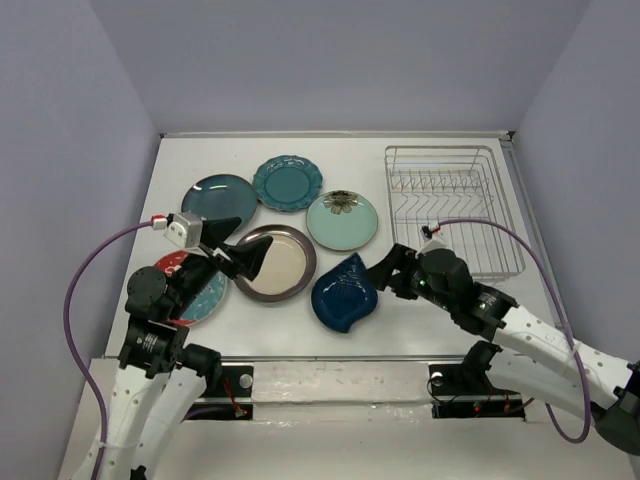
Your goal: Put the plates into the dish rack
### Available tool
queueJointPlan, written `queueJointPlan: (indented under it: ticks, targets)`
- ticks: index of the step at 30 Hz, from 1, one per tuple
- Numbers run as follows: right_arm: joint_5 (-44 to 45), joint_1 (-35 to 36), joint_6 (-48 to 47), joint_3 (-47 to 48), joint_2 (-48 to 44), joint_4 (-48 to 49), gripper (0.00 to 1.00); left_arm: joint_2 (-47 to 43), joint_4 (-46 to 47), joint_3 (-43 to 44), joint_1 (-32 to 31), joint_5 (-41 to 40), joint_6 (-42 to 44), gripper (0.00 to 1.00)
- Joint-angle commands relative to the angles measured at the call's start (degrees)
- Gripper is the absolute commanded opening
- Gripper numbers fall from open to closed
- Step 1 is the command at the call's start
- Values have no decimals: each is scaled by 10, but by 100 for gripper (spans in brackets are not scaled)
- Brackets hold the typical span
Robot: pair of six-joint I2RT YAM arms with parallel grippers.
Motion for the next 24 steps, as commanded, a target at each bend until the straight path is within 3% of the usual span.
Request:
queueJointPlan:
  ticks: [1, 9, 12, 13, 18, 24]
  targets:
    - [69, 32, 34, 2, 9, -1, 84, -18, 15, 10, -7, 2, 8, 99]
    - [86, 89, 1, 33, 107, 34, 79, -25, 14, 9, -17, 0, 6, 99]
    - [96, 102, -30, 79, 165, 29, 73, -27, 13, 9, -17, -4, 4, 99]
    - [94, 102, -33, 94, 176, 30, 65, -26, 12, 9, -17, -8, 5, 99]
    - [45, 102, -155, 179, 297, 52, 53, -27, 12, 9, -18, -8, 2, 99]
    - [11, 93, -216, 305, 433, 29, 50, -28, 9, 9, -19, -15, 3, 99]
